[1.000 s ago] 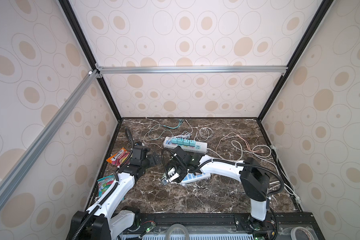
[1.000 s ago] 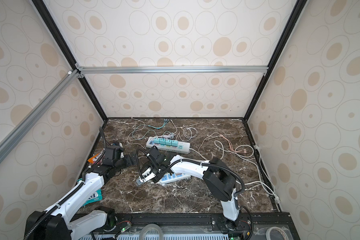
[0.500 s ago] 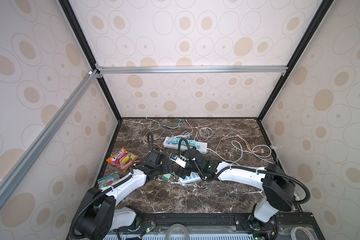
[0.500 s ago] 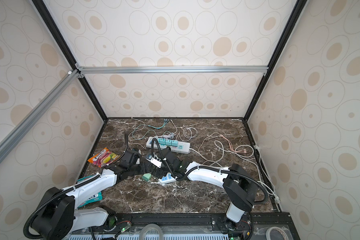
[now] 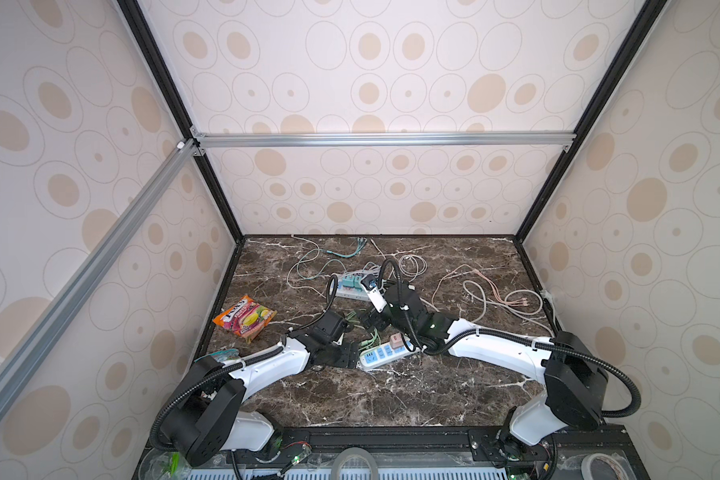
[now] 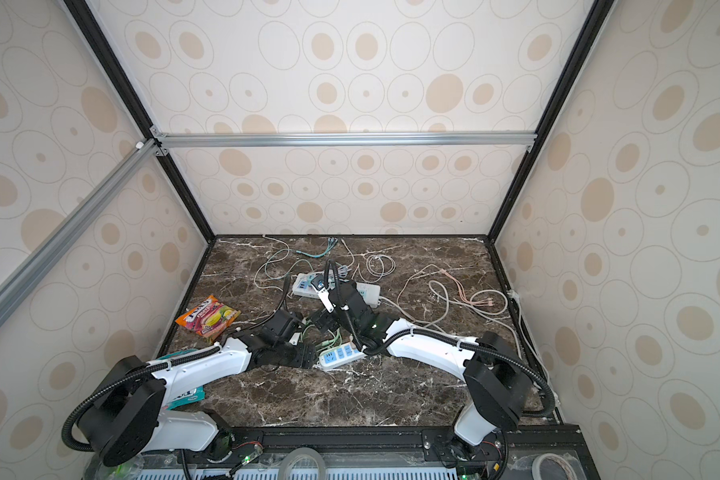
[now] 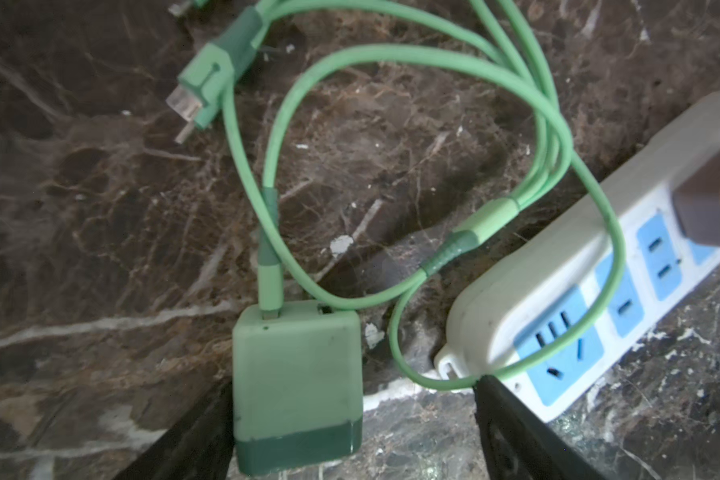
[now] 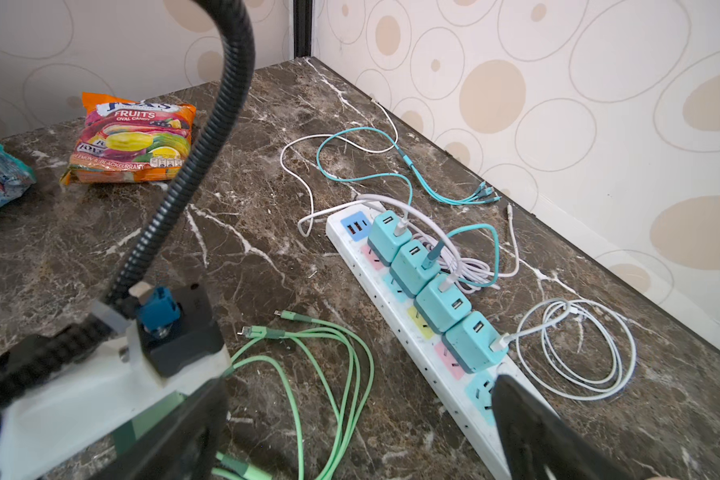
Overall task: Insert the plug
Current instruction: 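Pass the green charger from the right gripper into the left gripper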
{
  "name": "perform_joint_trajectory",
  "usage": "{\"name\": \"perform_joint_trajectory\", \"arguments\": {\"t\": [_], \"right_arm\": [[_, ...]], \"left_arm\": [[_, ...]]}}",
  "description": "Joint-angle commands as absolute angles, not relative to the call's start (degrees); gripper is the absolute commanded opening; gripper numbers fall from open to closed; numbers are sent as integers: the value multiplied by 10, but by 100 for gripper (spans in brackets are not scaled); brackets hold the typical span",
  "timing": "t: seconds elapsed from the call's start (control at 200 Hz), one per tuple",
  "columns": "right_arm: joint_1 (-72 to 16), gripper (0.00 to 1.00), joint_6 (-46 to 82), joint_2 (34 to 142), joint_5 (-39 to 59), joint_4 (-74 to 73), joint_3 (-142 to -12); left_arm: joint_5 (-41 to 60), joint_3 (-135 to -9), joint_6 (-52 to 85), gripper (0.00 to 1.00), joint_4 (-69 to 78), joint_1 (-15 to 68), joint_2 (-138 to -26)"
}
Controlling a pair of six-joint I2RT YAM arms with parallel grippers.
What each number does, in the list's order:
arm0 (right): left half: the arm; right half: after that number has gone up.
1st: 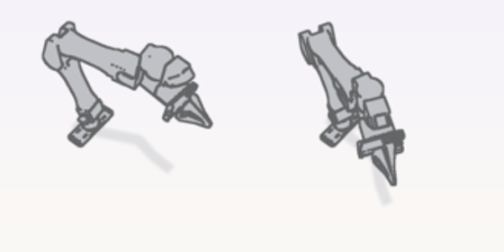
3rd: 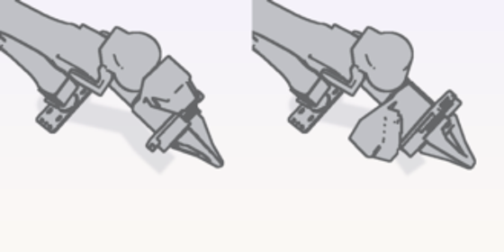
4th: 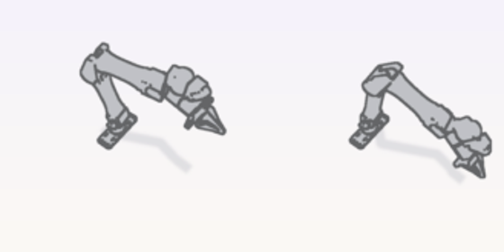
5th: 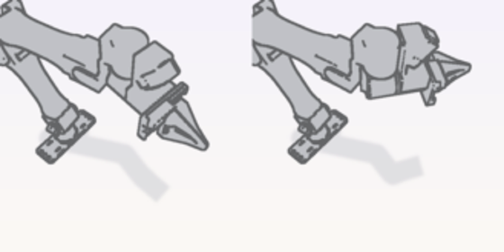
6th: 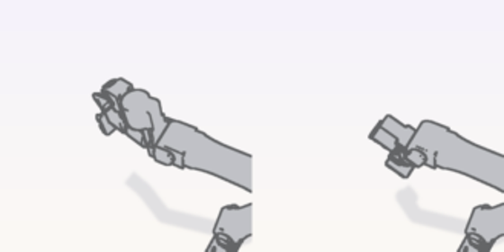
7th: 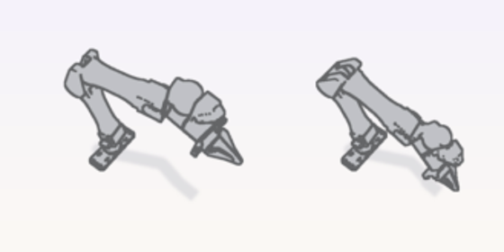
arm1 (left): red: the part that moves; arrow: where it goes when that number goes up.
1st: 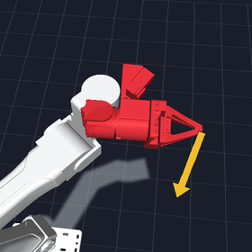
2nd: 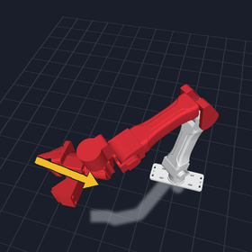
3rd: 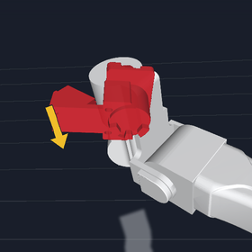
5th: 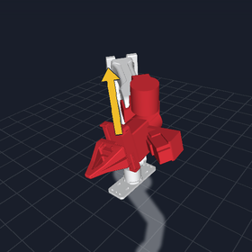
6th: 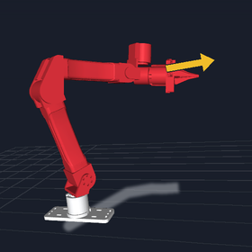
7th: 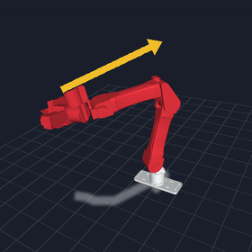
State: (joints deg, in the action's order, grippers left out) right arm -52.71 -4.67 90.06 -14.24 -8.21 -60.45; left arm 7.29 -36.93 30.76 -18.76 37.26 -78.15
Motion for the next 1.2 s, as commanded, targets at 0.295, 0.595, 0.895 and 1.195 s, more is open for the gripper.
{"name": "perform_joint_trajectory", "arguments": {"t": [0.295,0.595,0.895,1.195], "right_arm": [[-529,100,-40,892,-152,-102,-594],[-529,100,-35,893,-153,-101,-595],[-526,100,1,876,-185,-76,-599],[-450,99,98,823,-97,31,-624]], "left_arm": [[-5,-384,300,80,-245,383,-792],[-1,-386,278,62,-235,383,-820],[5,-375,269,28,-222,383,-808],[-41,-376,254,0,-210,383,-735]]}}
